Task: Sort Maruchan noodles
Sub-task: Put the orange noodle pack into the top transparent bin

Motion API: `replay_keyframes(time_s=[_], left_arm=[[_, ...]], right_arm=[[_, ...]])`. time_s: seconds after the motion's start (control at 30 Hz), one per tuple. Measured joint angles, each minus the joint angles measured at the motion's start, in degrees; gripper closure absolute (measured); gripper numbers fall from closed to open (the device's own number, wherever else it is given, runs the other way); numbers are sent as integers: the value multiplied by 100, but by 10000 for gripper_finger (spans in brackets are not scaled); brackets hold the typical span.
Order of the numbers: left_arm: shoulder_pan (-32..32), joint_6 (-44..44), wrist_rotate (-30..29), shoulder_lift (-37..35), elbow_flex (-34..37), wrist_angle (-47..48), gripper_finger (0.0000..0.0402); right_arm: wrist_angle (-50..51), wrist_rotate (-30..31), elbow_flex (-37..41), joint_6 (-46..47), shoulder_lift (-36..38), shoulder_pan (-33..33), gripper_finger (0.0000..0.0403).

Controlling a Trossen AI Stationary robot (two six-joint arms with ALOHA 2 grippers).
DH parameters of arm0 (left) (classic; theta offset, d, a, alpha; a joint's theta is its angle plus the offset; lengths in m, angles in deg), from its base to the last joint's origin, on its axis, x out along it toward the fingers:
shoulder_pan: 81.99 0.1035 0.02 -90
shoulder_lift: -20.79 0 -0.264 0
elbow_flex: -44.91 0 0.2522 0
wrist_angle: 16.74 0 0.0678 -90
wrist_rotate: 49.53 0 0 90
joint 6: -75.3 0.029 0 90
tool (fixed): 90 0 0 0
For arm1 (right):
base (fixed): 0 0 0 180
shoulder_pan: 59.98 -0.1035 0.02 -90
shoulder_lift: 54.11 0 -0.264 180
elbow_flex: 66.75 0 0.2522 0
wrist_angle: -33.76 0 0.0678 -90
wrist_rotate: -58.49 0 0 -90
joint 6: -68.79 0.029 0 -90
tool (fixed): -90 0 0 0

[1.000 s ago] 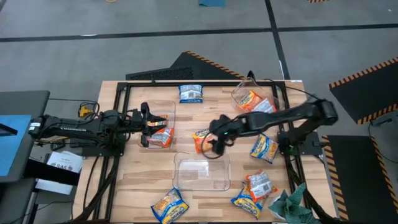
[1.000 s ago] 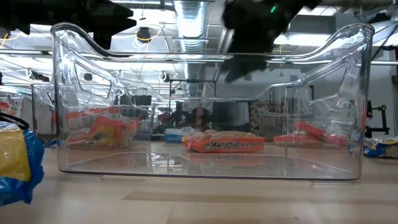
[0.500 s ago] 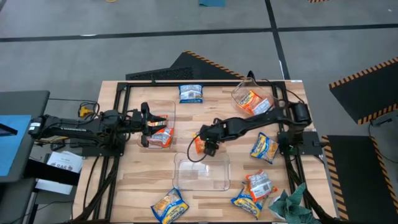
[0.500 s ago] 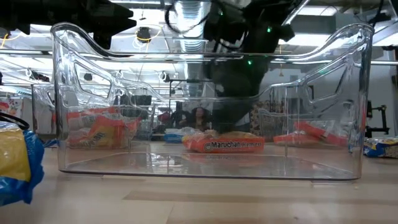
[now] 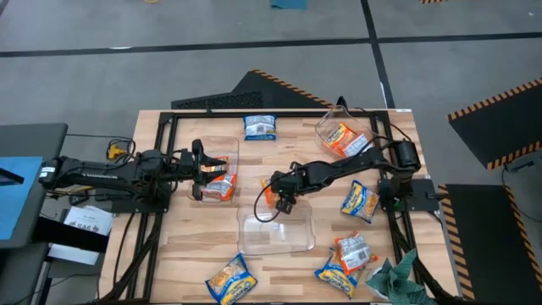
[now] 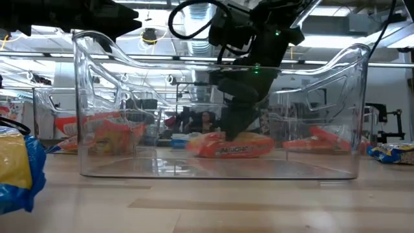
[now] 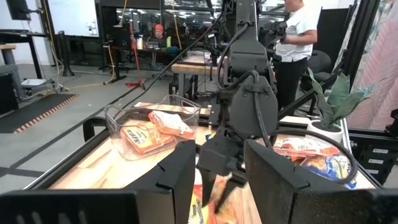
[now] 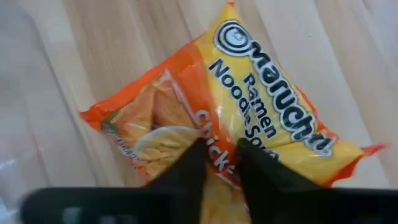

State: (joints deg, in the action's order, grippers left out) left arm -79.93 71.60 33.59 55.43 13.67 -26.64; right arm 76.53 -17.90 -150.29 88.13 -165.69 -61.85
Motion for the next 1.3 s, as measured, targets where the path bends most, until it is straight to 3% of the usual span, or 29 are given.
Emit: replay_keyframes(time_s=[0.1, 0.3, 0.7, 0.93, 1.13, 1.3], left_arm=[[0, 0, 0, 0, 0, 0, 276], [0, 0, 0, 0, 0, 0, 276], [0, 0, 0, -2, 0, 1, 276], [0, -19, 0, -2, 0, 28, 276], [0, -59, 2, -2, 0, 28, 276], [0, -38, 1, -2, 0, 24, 276]], right_arm=[[33, 0, 18, -8, 163, 9, 380], [480, 242, 75, 8, 668, 16, 392], [1934, 1850, 97, 526, 2234, -2, 392], [3524, 3045, 105, 1733, 3273, 210, 392], [3747, 3147, 726, 2390, 3826, 830, 390], [3568, 3196, 1076, 2413, 3950, 1342, 326]])
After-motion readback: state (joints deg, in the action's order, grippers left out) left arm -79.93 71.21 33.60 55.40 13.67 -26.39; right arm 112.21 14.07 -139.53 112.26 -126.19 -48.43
